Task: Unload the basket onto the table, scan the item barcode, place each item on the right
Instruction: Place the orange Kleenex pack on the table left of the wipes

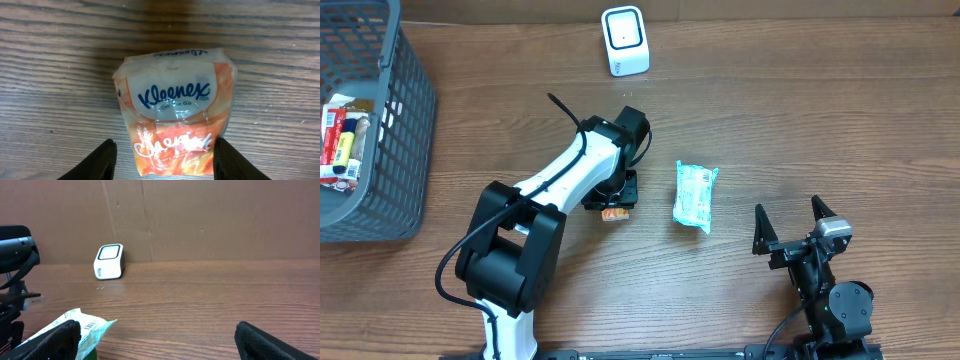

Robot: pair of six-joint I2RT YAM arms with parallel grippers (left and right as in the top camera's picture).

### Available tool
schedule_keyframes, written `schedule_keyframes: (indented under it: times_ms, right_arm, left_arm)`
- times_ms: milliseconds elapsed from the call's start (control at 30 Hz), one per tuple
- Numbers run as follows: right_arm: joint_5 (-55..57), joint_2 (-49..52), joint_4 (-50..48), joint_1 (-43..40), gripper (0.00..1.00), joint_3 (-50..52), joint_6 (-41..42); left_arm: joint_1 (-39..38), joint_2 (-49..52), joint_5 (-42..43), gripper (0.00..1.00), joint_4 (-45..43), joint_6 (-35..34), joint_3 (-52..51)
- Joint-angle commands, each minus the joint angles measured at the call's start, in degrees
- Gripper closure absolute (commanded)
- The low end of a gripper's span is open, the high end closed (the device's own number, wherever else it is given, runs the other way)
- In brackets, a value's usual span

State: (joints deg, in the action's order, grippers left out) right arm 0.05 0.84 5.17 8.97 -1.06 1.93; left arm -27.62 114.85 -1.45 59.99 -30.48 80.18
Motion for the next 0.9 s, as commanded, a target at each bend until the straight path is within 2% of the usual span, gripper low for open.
schedule_keyframes:
  times_ms: [0,300,467,700,867]
  right_arm:
    - [0.3,-0.7,-0.4,-0.4,0.00,0.6,0.5]
    - [0.3,-0.7,-0.4,-0.4,0.00,0.6,0.5]
    - [0.3,-0.7,-0.4,-0.4,0.00,0.6,0.5]
    - [0.3,-0.7,-0.4,-0.4,0.00,0.6,0.5]
    - [0.3,-0.7,-0.4,-0.4,0.00,0.6,0.5]
  left_arm:
    - [1.9,-1.2,1.7,0.53,0.3,3.0,0.8]
    - [4.9,-1.5,5.0,0.50,2.1,5.3,3.3]
    - [5.9,-1.5,5.4,0.51,2.8,6.8,3.3]
    - [9.4,-1.6,12.3,0.55,2.8,11.3,3.3]
    - [11.2,-2.1,13.8,0.57,2.8,12.8,3.3]
